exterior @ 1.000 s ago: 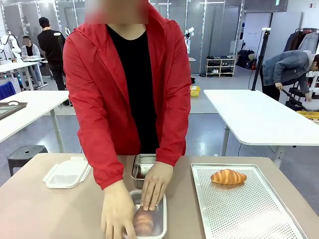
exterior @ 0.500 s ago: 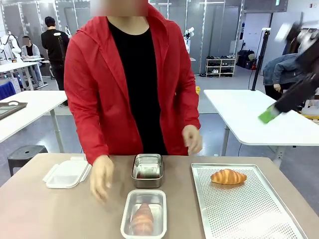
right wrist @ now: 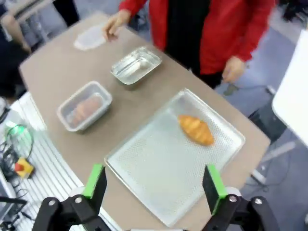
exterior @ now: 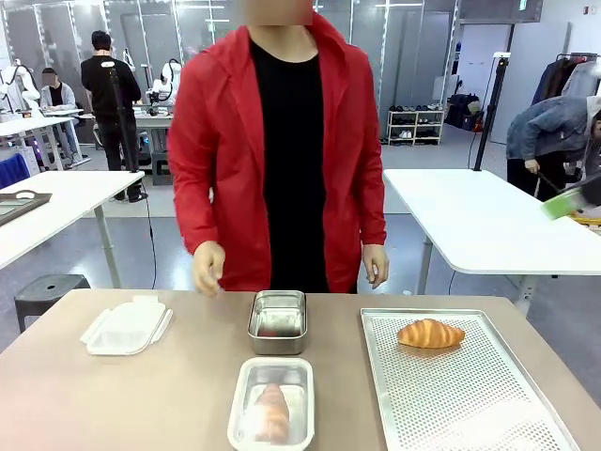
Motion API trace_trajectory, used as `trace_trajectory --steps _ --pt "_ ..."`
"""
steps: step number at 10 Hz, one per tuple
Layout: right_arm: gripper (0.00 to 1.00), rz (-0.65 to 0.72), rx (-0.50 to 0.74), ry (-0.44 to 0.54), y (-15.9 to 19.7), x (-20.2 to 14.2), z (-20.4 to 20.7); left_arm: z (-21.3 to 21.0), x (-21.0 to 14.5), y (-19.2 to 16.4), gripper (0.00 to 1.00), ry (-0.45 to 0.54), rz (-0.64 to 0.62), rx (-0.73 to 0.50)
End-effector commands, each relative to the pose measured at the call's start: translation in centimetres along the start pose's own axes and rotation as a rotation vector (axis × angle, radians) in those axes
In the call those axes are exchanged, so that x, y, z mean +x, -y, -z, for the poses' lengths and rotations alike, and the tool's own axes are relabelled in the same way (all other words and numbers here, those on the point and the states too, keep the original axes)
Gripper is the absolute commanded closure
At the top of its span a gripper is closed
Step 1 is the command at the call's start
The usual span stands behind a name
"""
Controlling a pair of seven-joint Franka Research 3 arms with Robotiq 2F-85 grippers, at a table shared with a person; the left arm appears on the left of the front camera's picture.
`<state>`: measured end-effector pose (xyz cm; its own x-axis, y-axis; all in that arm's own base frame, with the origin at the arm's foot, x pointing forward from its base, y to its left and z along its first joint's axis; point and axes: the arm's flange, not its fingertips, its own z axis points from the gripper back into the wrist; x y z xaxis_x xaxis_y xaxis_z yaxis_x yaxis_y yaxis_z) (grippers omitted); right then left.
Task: Place the bread into the airtight container.
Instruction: Pick up a Butter Roll and place it into an empty Airtight Container.
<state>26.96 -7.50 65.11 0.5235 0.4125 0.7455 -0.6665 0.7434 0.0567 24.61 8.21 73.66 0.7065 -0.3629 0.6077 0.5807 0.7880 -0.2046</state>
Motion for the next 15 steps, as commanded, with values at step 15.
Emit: trace_trajectory --steps 15 --pt "0.0 -0.74 0.125 -0.279 6.8 3.5 17.6 -0.1 0.0 0.1 0.0 0.0 0.017 -0.009"
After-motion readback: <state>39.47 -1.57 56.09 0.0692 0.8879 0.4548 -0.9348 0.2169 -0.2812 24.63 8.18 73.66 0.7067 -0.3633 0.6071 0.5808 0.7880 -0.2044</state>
